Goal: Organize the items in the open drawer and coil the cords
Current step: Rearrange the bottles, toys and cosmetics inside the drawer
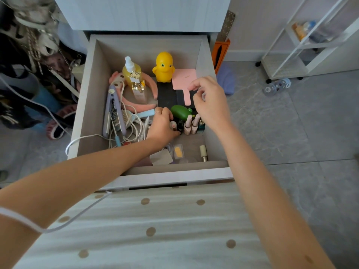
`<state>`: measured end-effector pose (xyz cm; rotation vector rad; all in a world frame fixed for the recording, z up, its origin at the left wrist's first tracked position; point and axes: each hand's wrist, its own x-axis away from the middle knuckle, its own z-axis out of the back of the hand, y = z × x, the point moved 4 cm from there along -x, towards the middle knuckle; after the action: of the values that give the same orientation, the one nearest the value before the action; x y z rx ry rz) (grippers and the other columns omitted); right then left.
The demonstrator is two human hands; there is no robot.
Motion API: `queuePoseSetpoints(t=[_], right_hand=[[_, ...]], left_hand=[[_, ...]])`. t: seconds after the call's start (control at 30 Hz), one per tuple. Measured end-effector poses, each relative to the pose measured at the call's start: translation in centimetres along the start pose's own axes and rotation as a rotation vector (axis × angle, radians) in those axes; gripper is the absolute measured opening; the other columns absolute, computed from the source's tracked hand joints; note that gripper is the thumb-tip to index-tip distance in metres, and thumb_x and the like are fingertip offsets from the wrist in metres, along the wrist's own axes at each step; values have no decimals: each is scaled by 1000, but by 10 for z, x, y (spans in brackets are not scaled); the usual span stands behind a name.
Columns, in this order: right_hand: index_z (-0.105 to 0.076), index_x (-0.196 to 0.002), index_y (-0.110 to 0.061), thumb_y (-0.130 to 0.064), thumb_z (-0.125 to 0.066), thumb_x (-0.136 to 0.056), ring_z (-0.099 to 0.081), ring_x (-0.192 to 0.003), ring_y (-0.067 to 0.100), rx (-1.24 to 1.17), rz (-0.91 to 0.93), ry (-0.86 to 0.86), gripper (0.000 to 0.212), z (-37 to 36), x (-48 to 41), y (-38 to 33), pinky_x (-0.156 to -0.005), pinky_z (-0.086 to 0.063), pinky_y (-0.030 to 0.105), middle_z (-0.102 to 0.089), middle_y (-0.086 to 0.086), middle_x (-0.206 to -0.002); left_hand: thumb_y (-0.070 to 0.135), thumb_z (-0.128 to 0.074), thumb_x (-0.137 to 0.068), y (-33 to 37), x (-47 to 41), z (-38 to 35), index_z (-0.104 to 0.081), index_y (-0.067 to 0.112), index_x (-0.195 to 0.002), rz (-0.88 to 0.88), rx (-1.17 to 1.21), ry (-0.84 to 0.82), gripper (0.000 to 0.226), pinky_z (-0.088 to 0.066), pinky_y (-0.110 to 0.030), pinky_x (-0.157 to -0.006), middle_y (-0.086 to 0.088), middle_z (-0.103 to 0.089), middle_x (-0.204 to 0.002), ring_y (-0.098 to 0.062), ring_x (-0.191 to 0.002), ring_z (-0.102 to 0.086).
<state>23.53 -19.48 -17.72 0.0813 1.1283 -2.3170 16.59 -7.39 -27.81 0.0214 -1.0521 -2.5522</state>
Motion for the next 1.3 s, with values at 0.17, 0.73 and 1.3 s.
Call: queuePoseSetpoints(t=[0.17,0.73,1.3], right_hand=[[-64,-93,-9,5,-47,-83,-53,-83,10,-12,-8,21,24,1,0,-1,-68,-41,14,-57,2,-100],[-63,-74,-7,7,-44,-77,-48,-63,6,-259,-104,476,23,27,2,1,-59,-36,10,-62,9,-79],[-56,-68,-25,8,-43,-81,-57,-75,23,-521,-389,513,37,28,1,22,-72,-47,31,-59,-6,-74]], left_hand=[[9,-77,-70,-5,6,21,-48,6,-105,-44,-10,-63,45,-39,-23,-80,-12,-43,-114,-21,-94,-46],[-1,-41,-89,79,47,-41,-54,11,-119,-1119,-1042,-586,34,-35,-34,-57,-9,-55,-114,-29,-104,-56],[32,-40,-96,64,28,-35,-48,11,-114,-637,-862,-346,28,-40,-34,-59,-11,-53,-123,-36,-94,-61]])
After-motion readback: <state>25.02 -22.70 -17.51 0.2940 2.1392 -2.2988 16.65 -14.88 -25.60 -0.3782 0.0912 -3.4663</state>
